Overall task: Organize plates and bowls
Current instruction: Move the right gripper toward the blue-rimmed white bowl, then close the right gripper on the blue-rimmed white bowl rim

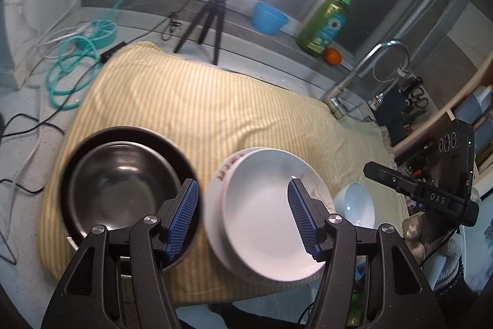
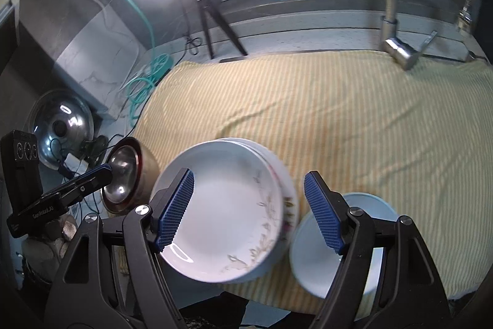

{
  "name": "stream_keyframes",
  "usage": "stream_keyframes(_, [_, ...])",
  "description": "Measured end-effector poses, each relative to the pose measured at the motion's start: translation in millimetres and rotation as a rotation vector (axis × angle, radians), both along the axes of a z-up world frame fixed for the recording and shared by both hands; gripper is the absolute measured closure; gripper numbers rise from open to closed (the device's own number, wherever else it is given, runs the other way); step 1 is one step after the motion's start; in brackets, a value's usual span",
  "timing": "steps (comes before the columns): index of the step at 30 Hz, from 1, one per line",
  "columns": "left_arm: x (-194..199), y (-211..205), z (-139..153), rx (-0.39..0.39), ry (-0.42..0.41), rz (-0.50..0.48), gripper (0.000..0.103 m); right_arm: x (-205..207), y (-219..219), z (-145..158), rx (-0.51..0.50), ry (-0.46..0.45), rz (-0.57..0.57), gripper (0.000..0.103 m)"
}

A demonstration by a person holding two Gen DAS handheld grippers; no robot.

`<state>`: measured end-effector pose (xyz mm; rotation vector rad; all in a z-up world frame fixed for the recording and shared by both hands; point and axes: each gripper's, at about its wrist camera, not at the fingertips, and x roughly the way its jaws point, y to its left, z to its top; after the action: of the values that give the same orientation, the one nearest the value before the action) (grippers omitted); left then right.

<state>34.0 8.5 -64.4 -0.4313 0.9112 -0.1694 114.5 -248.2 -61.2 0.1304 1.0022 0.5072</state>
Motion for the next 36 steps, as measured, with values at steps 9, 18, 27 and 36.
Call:
stream_keyframes(9, [19.2,-57.4,-5.7,-0.020,0.010,-0.133,0.043,-9.2,-58.5,-8.2,-0.015,0.022,-0.104,0.026])
stream_keyframes(18, [31.1,-123.5,-17.1,-0.029,0.032,-0.296,0.043,-18.8,-107.7,-24.7,-0.020,0.063,-0.177,0.026])
stream_keyframes(27, [40.2,-164.8,-30.2,-0.025,0.070,-0.408,0.055,-26.0,-134.2,-46.7,0.020,0.114,-0.197,0.031])
stream_keyframes(36, [48.3,-182.9,-41.4,-0.009,0.102,-0.439,0.072,-29.1,-141.1,-67.3,0.074,0.180,-0.173,0.063])
